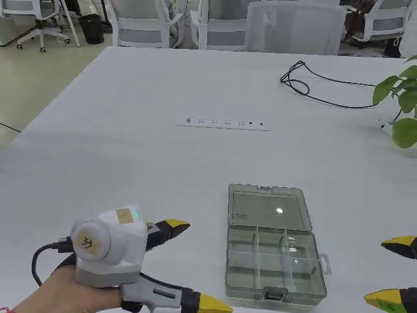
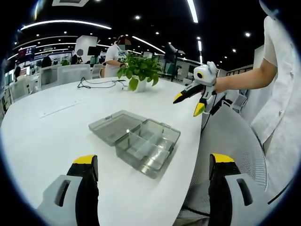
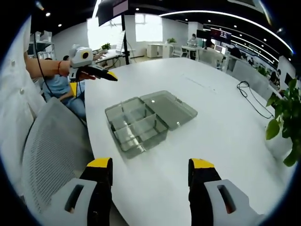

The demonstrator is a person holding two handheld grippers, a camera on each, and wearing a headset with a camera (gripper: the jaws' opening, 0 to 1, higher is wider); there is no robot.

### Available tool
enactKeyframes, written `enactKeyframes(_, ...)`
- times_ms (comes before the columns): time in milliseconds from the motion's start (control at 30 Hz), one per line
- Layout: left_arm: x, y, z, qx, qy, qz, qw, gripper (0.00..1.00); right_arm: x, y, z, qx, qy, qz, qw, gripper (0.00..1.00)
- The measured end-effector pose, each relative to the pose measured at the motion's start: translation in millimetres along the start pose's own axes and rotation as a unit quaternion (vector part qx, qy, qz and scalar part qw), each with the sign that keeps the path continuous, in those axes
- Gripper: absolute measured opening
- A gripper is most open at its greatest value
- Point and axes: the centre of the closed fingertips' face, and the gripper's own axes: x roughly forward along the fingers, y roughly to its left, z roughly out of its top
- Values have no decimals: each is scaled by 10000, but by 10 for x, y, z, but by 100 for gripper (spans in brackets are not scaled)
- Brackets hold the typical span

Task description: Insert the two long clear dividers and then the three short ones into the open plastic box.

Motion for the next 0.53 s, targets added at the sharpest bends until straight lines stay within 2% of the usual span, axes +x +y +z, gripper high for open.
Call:
enactKeyframes(167,0,14,-9,3,21,25,10000,100,-9,-27,-85,89,25,-69,9999,70)
enactKeyframes(533,11,-5,-13,32,37,14,10000,100,-27,-4,-80,119,0,-80,9999,74)
